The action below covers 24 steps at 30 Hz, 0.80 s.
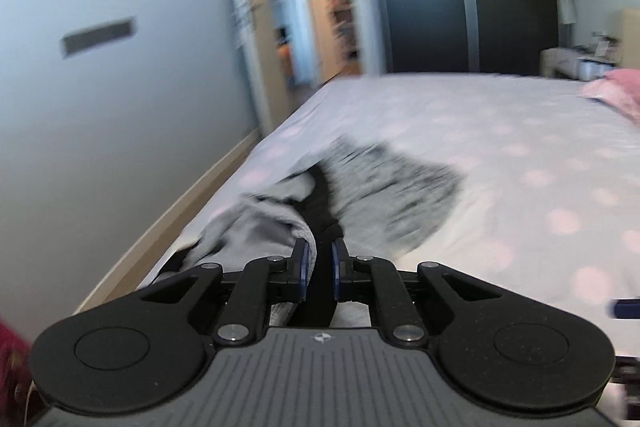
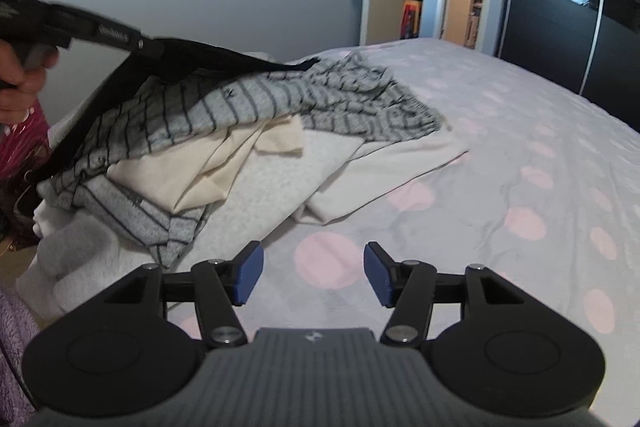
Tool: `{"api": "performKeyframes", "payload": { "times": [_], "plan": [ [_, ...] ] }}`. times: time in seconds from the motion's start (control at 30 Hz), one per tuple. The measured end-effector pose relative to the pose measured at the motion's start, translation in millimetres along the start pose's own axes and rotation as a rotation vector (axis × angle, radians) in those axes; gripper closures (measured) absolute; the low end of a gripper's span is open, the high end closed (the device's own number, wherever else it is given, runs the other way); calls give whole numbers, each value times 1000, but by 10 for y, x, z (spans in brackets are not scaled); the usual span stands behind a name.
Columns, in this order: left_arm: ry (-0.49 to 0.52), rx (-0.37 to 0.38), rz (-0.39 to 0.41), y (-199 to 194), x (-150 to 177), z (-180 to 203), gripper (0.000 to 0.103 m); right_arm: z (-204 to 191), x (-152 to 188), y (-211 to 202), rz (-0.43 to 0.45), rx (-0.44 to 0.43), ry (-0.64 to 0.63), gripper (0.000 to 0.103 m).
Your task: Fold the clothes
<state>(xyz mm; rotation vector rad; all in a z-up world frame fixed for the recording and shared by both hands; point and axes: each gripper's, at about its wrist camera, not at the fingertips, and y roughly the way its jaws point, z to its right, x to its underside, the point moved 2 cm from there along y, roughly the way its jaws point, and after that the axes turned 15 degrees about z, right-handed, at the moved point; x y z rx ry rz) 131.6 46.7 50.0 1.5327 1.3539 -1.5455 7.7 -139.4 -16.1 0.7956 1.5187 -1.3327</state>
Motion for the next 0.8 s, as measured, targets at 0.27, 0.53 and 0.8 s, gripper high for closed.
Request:
{"api": "performKeyframes", "payload": {
  "times": [0.27, 0.53, 0.8],
  "plan": [
    [168, 314, 150, -628, -497, 1212, 103, 292, -95, -381, 42, 86, 25, 42],
    [130, 260, 79, -569, -499, 1227, 93, 553, -92, -698, 59, 156, 48, 35],
    [66, 1, -44, -164, -149, 550, 61, 540, -28, -715, 36, 133, 41, 30]
  ]
}}
